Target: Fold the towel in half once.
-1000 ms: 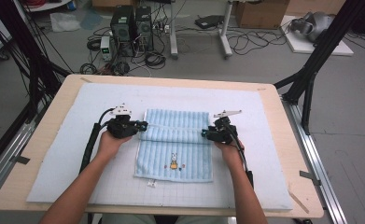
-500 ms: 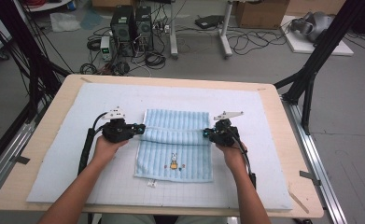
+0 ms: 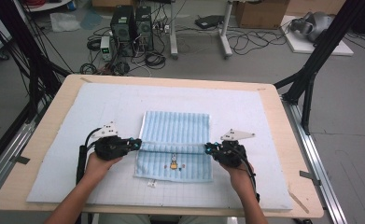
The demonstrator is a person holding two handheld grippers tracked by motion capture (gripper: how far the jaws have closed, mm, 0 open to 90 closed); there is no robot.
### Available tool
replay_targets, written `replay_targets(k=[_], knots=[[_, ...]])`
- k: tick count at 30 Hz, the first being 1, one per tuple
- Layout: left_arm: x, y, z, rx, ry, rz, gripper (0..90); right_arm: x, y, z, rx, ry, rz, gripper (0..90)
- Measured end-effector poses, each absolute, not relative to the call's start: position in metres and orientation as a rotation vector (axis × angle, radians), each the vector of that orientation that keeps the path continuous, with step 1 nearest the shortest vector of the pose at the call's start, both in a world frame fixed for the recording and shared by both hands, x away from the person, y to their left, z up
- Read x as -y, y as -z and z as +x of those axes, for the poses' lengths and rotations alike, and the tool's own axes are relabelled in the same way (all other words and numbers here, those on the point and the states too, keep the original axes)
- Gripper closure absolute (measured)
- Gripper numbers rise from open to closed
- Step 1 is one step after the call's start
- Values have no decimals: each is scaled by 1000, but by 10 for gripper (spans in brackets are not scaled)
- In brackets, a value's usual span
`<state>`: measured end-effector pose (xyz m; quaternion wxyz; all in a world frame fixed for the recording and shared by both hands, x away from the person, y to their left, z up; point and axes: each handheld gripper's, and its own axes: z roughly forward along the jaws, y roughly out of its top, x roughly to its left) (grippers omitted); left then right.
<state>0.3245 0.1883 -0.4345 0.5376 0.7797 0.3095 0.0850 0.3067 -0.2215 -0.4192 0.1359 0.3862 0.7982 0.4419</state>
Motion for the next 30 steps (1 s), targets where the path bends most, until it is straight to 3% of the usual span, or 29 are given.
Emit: replay_targets(k=[15, 30], knots=[[-189, 438, 281, -697, -206, 1876, 841, 222, 423, 263, -2317, -1269, 1103, 829], [-191, 442, 263, -691, -178, 1904, 839, 221, 427, 240, -2339, -1240, 1094, 825]])
